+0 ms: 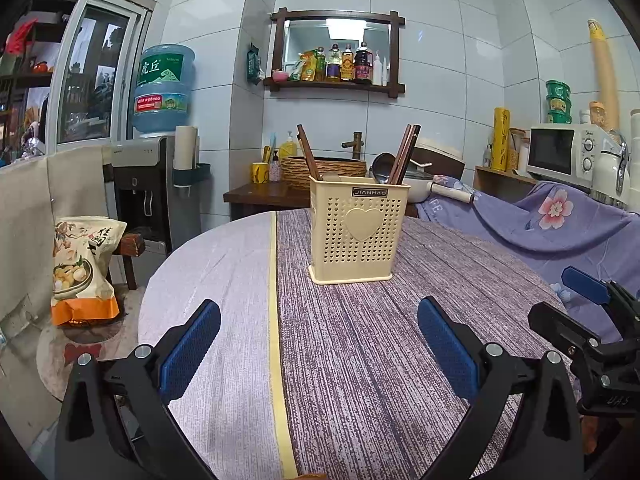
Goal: Organize utensils
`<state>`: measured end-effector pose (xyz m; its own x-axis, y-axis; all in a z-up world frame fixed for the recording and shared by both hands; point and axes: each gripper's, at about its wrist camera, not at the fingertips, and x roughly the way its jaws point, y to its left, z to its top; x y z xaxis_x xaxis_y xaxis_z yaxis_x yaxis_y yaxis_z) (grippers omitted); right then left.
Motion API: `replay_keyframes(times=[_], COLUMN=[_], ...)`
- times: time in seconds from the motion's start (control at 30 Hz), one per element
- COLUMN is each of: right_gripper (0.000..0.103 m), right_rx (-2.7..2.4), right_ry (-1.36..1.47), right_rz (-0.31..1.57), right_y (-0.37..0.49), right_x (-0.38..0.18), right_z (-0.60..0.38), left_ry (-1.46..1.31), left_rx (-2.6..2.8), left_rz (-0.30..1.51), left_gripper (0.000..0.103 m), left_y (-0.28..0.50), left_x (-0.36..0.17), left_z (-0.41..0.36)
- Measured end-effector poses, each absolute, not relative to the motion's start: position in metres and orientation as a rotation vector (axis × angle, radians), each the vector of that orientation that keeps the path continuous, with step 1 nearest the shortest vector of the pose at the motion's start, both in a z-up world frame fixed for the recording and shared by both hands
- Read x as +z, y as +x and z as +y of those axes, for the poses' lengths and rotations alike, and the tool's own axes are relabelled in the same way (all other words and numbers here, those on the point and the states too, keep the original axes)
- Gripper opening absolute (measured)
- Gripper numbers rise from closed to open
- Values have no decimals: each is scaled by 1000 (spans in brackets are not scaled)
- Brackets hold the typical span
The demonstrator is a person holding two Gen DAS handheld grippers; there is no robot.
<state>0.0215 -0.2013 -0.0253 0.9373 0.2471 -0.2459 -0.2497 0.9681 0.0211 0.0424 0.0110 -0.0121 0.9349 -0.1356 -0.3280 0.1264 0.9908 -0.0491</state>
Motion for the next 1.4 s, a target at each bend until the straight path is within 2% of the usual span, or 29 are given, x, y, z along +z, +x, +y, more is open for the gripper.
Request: replay_keyframes(times=[1.4], right_gripper=[97], right_rx=[257], right_ry=[-18], right_rz=[265], right_y=[20], right_x=[-31], right_z=[-202], left_ry=[-24], left_rx=[-135], left_rz=[370], left_gripper=[97], left_y=[45], left_x=[-17], left_z=[8])
